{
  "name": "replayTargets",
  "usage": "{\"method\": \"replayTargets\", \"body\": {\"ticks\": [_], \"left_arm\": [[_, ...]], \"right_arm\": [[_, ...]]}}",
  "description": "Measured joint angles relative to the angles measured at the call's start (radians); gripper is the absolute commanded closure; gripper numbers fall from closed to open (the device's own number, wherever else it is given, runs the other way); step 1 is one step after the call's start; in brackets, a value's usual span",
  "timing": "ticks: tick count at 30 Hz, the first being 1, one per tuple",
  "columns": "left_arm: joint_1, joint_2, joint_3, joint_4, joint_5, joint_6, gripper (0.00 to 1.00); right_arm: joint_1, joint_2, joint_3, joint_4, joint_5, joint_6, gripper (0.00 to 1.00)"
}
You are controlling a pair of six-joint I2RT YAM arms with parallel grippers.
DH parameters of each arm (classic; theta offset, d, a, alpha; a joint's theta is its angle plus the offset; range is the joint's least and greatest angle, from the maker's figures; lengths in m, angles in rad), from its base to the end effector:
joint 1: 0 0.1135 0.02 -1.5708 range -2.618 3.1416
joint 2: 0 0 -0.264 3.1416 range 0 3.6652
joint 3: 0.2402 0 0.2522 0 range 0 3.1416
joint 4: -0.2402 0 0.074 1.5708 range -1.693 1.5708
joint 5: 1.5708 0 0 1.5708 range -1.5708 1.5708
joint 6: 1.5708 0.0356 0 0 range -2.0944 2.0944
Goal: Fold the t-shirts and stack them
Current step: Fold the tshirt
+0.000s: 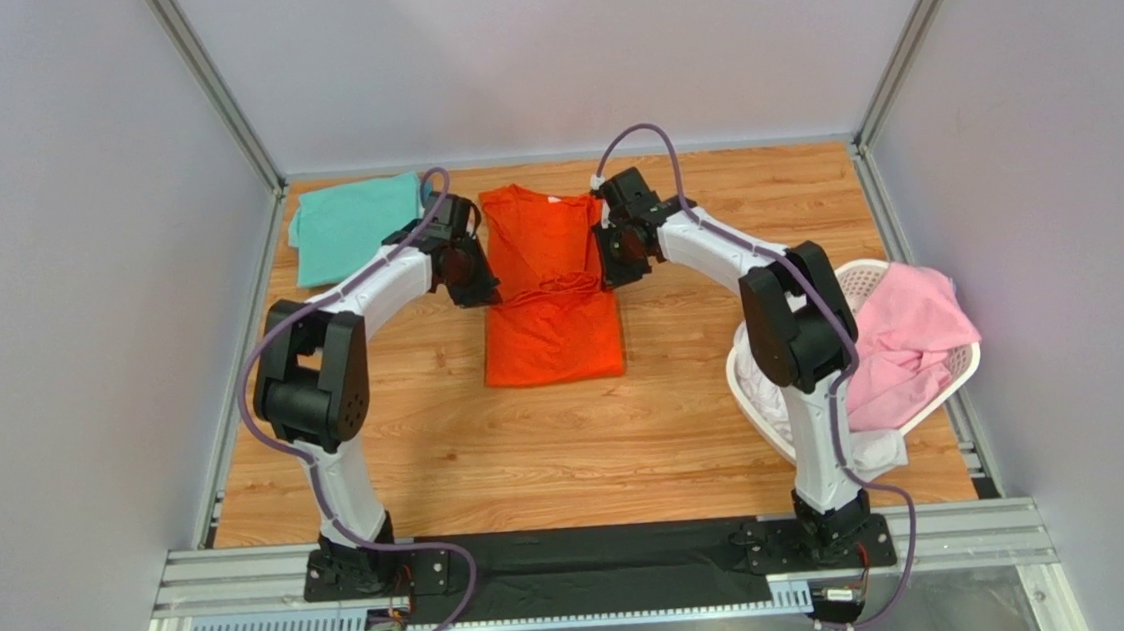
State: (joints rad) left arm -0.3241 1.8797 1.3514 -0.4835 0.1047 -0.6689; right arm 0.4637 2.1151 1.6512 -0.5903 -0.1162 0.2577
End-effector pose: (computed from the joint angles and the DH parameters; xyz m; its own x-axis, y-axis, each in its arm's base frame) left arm 0.3781 -0.1309 0.2006 -0.8595 -0.3619 -0.3611 -0.2087 0.8932 -0.3984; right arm 0.4066 0.2079 0.1883 -0.8783 -0.1562 -0.4519 -0.2809 0.9334 0.2234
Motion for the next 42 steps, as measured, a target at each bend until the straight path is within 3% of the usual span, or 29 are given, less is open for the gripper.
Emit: {"method": "replayTargets", "body": {"ticks": [3,4,6,9,10,14,21,26,34,42], "left_arm": [[0.005,0.016,0.014,-0.002,0.003,0.008,0.42],[0.007,0.016,0.016,-0.004,0.003,0.011,0.16],[0.011,0.015,0.018,-0.005,0.003,0.006,0.01],[0.014,0.005,0.017,-0.009,0.003,0.004,0.00],[0.016,-0.006,0.014,-0.009,0.004,0.004,0.00],[0.017,-0.100,-0.048,-0.005,0.011,0.003,0.00],[0.016,-0.362,-0.288,0.008,0.035,-0.010,0.00],[0.016,-0.540,-0.511,0.000,0.055,-0.032,0.00],[0.015,-0.834,-0.725,-0.091,0.027,-0.075,0.00],[0.015,-0.894,-0.755,-0.127,-0.007,-0.086,0.00]], "right_arm": [[-0.009,0.024,0.024,0.003,-0.008,0.008,0.64],[-0.013,0.026,0.028,0.006,-0.012,0.009,0.50],[-0.018,0.026,0.033,0.005,-0.020,0.006,0.40],[-0.023,0.022,0.038,0.004,-0.036,0.001,0.25],[-0.024,0.019,0.037,0.004,-0.043,0.002,0.00],[-0.022,-0.056,-0.043,0.016,-0.069,0.008,0.00],[0.023,-0.294,-0.291,0.064,-0.119,0.039,0.00],[0.108,-0.309,-0.303,0.095,-0.165,0.037,0.00],[0.220,-0.056,-0.023,0.133,-0.254,0.048,0.00],[0.235,0.230,0.305,0.142,-0.279,0.074,0.00]]}}
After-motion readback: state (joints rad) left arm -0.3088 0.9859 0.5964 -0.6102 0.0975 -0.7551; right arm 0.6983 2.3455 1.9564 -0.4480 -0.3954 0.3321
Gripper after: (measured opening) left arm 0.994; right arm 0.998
